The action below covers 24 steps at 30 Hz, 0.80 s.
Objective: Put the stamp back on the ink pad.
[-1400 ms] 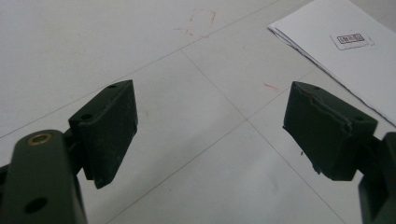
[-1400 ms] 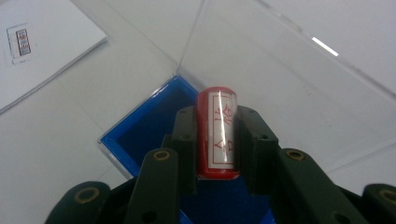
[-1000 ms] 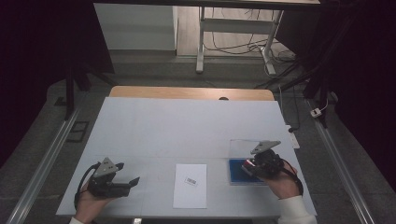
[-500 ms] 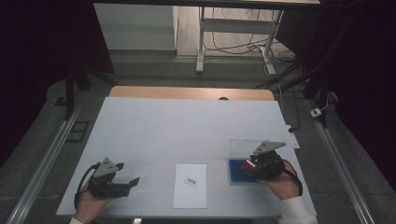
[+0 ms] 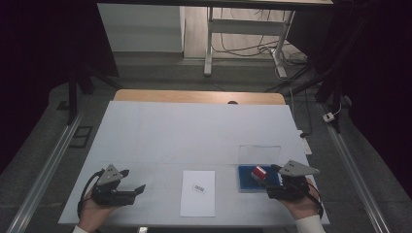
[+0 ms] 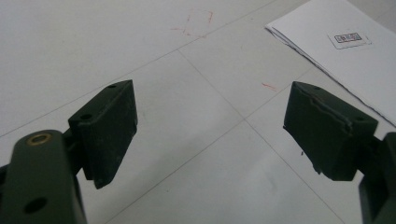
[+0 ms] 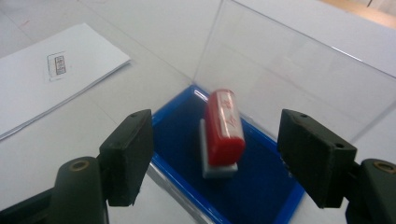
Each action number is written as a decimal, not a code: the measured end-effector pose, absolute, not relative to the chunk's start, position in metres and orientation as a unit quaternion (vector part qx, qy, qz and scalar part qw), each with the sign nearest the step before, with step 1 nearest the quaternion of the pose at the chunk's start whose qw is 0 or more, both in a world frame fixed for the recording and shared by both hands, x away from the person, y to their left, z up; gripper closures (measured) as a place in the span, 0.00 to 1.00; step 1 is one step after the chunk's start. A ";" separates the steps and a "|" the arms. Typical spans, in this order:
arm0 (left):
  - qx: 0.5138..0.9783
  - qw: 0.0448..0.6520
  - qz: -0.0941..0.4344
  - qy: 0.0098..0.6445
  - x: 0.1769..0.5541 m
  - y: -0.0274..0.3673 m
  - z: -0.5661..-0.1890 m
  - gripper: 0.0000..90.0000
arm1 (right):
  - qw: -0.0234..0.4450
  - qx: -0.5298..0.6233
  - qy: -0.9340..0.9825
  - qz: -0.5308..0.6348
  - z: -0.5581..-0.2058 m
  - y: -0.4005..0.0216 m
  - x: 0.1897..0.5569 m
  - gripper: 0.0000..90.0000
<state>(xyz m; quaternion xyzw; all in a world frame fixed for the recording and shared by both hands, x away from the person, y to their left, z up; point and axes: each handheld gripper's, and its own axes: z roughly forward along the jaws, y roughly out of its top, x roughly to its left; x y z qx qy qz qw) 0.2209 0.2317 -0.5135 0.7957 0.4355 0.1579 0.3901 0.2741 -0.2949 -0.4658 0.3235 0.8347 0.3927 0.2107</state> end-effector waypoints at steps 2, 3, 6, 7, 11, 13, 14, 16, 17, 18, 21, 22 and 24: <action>0.795 0.391 0.158 0.436 0.220 0.232 -0.514 0.20 | 0.218 0.324 0.828 0.403 -0.469 -0.301 0.270 0.30; 0.795 0.391 0.158 0.436 0.220 0.232 -0.514 0.20 | 0.220 0.322 0.825 0.408 -0.471 -0.305 0.268 0.30; 0.795 0.392 0.158 0.436 0.220 0.232 -0.514 0.20 | 0.221 0.326 0.821 0.415 -0.478 -0.316 0.265 0.30; 0.795 0.392 0.158 0.436 0.219 0.231 -0.514 0.20 | 0.221 0.326 0.820 0.415 -0.481 -0.318 0.264 0.31; 0.795 0.392 0.158 0.436 0.218 0.230 -0.514 0.20 | 0.222 0.323 0.822 0.414 -0.489 -0.323 0.262 0.31; 0.796 0.391 0.157 0.435 0.217 0.230 -0.514 0.20 | 0.223 0.320 0.822 0.415 -0.490 -0.324 0.262 0.31; 0.796 0.391 0.157 0.435 0.216 0.230 -0.514 0.20 | 0.221 0.319 0.823 0.416 -0.490 -0.324 0.262 0.31; 0.795 0.392 0.157 0.436 0.216 0.230 -0.515 0.20 | 0.226 0.316 0.823 0.416 -0.490 -0.323 0.262 0.31; 0.795 0.391 0.157 0.437 0.215 0.230 -0.515 0.20 | 0.225 0.316 0.823 0.416 -0.490 -0.323 0.262 0.31; 0.795 0.391 0.157 0.437 0.215 0.230 -0.515 0.20 | 0.225 0.318 0.822 0.415 -0.490 -0.323 0.262 0.31; 0.795 0.391 0.156 0.436 0.215 0.230 -0.515 0.20 | 0.224 0.315 0.822 0.419 -0.490 -0.322 0.262 0.31; 0.795 0.392 0.156 0.436 0.215 0.230 -0.516 0.20 | 0.224 0.314 0.823 0.418 -0.490 -0.322 0.262 0.32; 0.796 0.392 0.155 0.435 0.215 0.230 -0.516 0.20 | 0.224 0.314 0.823 0.418 -0.490 -0.322 0.262 0.32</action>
